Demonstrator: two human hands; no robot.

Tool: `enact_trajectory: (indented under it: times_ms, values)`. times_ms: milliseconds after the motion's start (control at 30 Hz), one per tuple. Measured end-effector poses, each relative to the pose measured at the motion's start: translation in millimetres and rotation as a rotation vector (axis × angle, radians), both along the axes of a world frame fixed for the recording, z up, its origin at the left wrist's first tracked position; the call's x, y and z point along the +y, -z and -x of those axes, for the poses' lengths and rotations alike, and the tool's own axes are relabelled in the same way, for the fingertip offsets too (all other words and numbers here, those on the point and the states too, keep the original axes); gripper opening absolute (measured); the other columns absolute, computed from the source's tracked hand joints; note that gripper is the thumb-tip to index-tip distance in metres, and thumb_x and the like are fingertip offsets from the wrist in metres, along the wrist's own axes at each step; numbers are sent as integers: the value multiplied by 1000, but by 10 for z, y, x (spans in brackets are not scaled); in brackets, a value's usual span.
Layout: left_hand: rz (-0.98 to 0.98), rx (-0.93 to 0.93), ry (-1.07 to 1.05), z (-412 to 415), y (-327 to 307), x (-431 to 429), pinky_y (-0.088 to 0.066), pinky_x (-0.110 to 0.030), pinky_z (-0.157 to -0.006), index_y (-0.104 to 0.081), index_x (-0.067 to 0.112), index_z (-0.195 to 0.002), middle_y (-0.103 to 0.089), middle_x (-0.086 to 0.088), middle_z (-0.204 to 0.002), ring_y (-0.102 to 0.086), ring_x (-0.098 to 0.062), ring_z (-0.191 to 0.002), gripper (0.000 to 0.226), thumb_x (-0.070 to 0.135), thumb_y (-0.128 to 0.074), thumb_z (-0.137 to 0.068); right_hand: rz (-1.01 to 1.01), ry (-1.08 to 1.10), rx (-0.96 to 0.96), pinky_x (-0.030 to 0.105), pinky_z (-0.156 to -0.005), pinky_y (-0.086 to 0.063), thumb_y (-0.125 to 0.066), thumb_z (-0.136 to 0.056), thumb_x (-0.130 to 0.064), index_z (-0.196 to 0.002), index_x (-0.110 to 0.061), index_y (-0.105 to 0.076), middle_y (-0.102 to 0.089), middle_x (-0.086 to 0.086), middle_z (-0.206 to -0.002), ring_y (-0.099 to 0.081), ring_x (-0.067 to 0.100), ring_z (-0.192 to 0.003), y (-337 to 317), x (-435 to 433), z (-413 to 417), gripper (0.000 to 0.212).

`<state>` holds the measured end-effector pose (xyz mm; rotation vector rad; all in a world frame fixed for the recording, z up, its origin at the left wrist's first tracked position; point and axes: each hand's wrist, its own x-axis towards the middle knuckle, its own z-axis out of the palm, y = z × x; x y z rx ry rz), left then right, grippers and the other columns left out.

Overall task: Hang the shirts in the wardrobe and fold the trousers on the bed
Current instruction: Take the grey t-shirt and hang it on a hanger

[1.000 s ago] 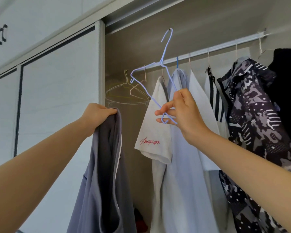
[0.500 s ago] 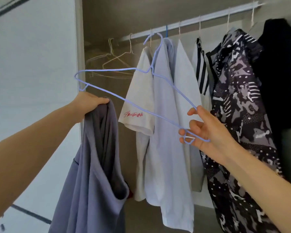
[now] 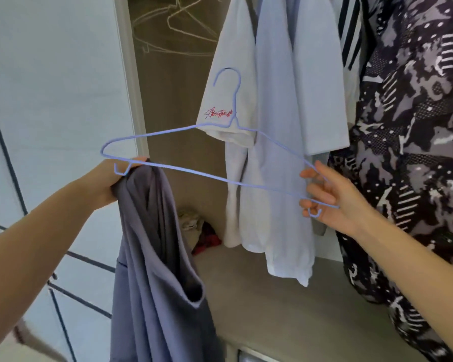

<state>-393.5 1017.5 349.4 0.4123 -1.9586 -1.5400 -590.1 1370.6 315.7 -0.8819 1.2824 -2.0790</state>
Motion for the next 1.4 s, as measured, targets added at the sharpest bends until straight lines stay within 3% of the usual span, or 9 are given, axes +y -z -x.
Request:
enact_trajectory:
  times_ms: [100,167,267,400,500,633,1033,1167,1400]
  values:
    - [-32,5,27,-129,-26,-43,-58,-20,-63,-78,21,-64,-67,-9,-92,-68,-10,-69,27,40,-73,-83,-35,-20,-11,28,-41,-46,-64,-68,-46,-70,-17,-73,-25,-4,-34,-45,18,-38,85,-30,57,31]
    - [65,-87,42,-218,-53,-88,-58,-26,-66,-78,18,-77,-69,-8,-90,-69,-14,-74,58,59,-92,-39,-38,-33,-11,26,-41,-45,-66,-63,-45,-69,-15,-73,-24,-4,-35,-42,18,-37,115,-36,95,31]
    - [215,-178,-52,-296,-79,-138,-55,-26,-66,-78,13,-76,-73,-4,-81,-69,-12,-73,77,67,-90,-23,-35,-51,-7,24,-40,-44,-65,-63,-42,-66,-14,-73,-23,-4,-34,-37,16,-34,155,-47,138,29]
    - [282,-283,-129,-395,-163,-47,-56,-25,-68,-79,10,-79,-76,-6,-91,-72,-15,-79,42,48,-83,-62,-107,-58,41,25,-41,-45,-56,-76,-40,-65,-14,-73,-22,-5,-32,-36,18,-33,237,-77,160,33]
    - [386,-374,-143,-518,-201,-45,-53,-33,-85,-80,16,-85,-77,-1,-93,-72,-20,-91,48,53,-86,-55,-168,-59,97,28,-42,-46,-55,-77,-40,-68,-13,-74,-21,-4,-33,-39,22,-34,283,-139,126,34]
    - [582,-476,-199,-557,-202,-29,-51,-30,-83,-79,24,-79,-76,6,-84,-69,-17,-89,13,35,-74,-84,-140,-50,132,30,-44,-48,-52,-80,-37,-68,-14,-75,-22,-3,-35,-42,24,-36,295,-271,60,35]
    - [705,-207,-181,-340,-147,377,-45,-19,-75,-75,4,-85,-74,-4,-86,-59,-4,-76,23,18,-60,-94,-59,-74,473,34,-53,-50,-51,-88,-31,-76,-7,-74,-23,9,-48,-57,38,-42,349,-721,-574,35]
    - [600,-145,-172,-376,-195,407,-39,-32,-67,-73,3,-86,-63,-29,-88,-47,-21,-74,25,18,-55,-96,-4,-15,423,31,-52,-49,-50,-90,-32,-70,-6,-71,-23,8,-52,-57,38,-42,487,-789,-637,38]
    - [751,-178,-108,-353,-149,548,-51,-22,-77,-73,22,-103,-72,-8,-94,-65,-12,-81,19,21,-55,-99,105,29,262,36,-52,-53,-58,-80,-40,-63,-8,-70,-26,2,-48,-57,34,-40,587,-807,-646,38]
